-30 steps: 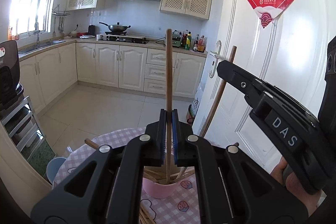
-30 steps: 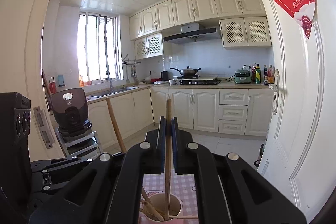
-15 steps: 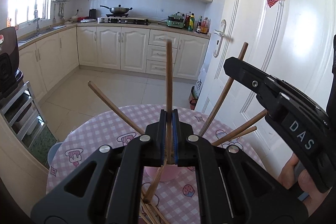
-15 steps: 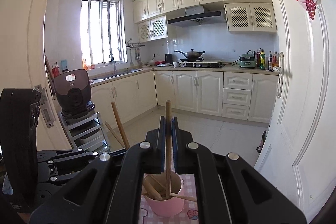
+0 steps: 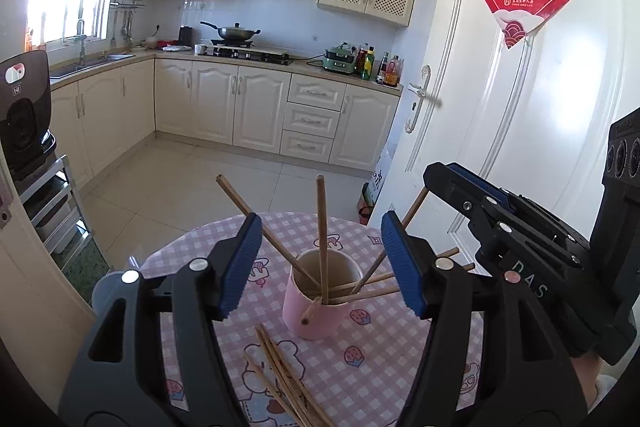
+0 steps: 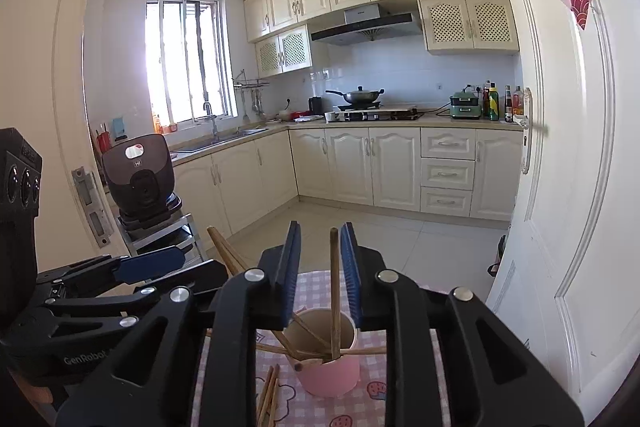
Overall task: Organize utensils
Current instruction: 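Withdraw both open tools up and away from the pink cup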
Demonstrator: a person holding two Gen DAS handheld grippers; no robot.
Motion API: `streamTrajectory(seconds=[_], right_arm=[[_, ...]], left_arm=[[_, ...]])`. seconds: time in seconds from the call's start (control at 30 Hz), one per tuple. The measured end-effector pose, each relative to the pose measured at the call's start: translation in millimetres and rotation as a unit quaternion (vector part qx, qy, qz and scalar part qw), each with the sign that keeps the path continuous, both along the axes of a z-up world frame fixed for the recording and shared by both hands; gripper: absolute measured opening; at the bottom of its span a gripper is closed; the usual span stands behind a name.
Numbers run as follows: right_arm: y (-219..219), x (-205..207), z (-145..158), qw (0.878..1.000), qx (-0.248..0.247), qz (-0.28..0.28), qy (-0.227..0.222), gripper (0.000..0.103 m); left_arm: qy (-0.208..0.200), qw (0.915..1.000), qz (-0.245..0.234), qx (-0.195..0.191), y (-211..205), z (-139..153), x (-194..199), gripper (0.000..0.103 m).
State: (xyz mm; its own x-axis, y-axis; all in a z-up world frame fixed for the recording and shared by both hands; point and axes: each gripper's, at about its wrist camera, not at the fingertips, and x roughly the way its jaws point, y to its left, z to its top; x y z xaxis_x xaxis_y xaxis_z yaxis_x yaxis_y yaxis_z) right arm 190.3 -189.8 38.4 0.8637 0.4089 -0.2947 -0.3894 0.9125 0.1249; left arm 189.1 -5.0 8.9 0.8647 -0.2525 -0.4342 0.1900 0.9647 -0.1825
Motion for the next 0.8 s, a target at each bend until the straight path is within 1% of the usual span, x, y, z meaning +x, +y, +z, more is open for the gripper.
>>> streamTrajectory(seconds=[0.13,0.2,0.3,0.47,0.6,0.7,0.8], right_arm=[[2,-14,8,1.000,0.001,-0.002,-0.010,0.033],[1,-21,11,1.000,0.003,-0.005,-0.013,0.041],[1,-37,14,1.000,0.003,-0.008,-0.020,0.046],[3,-59,12,1.000,-0.002,-0.010,-0.016,0.049],[6,-68,1,1.000,-0.004,-0.009,-0.001,0.049],[6,-73,-8,1.000,-0.004,-0.009,0.012,0.049],[7,-81,-17,1.000,-0.005,-0.007,0.023,0.049]], left_arm=[[-0.010,0.9999,0.012,0.000,6,7,-15,0.070],[-0.016,0.9997,0.020,0.005,9,10,-23,0.073],[-0.022,0.9991,0.033,0.012,12,12,-35,0.077],[-0.015,0.9987,0.042,0.023,17,6,-53,0.080],[-0.010,0.9986,0.045,0.024,23,0,-65,0.080],[0.004,0.9989,0.042,0.020,29,-8,-71,0.080],[0.013,0.9983,0.049,0.028,36,-18,-77,0.080]])
